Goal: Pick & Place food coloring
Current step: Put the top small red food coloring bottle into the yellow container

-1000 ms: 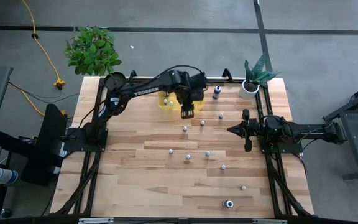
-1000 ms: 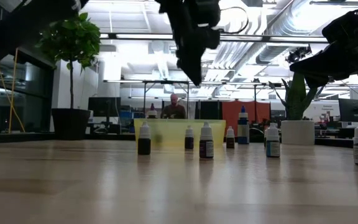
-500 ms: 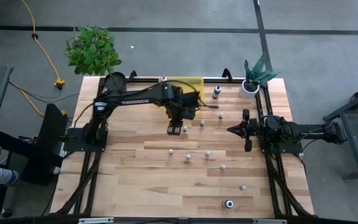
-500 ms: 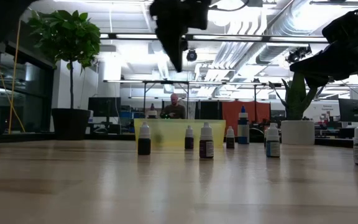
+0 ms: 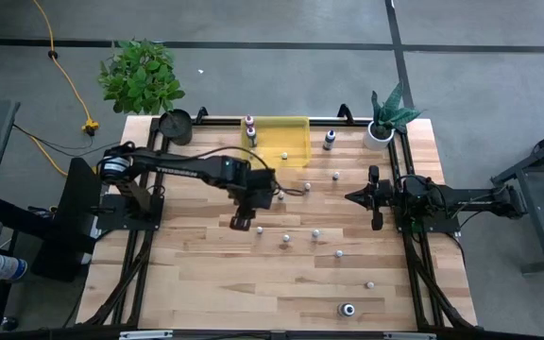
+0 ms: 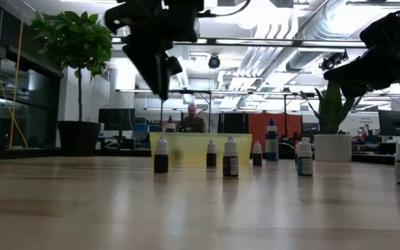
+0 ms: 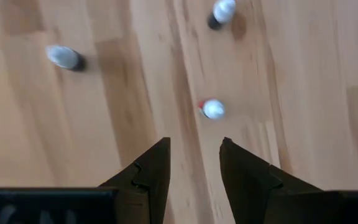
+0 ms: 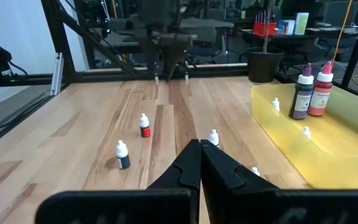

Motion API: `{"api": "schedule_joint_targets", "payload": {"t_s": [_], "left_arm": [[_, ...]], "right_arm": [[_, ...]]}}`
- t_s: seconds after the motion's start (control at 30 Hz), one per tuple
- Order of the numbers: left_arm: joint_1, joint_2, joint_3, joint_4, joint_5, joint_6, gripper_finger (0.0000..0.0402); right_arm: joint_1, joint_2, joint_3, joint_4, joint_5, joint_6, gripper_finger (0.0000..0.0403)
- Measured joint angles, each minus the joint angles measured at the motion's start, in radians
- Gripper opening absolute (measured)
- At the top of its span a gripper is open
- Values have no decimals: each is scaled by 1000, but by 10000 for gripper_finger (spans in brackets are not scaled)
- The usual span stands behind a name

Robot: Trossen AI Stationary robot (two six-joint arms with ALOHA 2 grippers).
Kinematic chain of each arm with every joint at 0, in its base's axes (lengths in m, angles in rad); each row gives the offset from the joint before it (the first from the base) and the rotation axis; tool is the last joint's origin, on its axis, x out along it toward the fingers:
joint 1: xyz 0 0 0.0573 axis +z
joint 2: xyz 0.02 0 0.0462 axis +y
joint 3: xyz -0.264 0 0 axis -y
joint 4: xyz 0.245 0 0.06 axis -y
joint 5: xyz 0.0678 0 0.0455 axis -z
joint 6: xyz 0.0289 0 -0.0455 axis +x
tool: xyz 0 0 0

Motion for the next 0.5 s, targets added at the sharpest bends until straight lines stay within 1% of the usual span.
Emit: {"api": "schedule_joint_targets", "payload": {"t_s": [0.1,0.27,0.5], "left_arm": [[-16,0,-30,31,0,-10,131],[-46,-1,-90,121,3,-70,131],[-65,-1,-175,236,7,-107,131]], "right_arm": [[0,-1,0,1,1,0,0],[0,-1,0,1,0,0,0],[0,-1,0,1,0,0,0]]}}
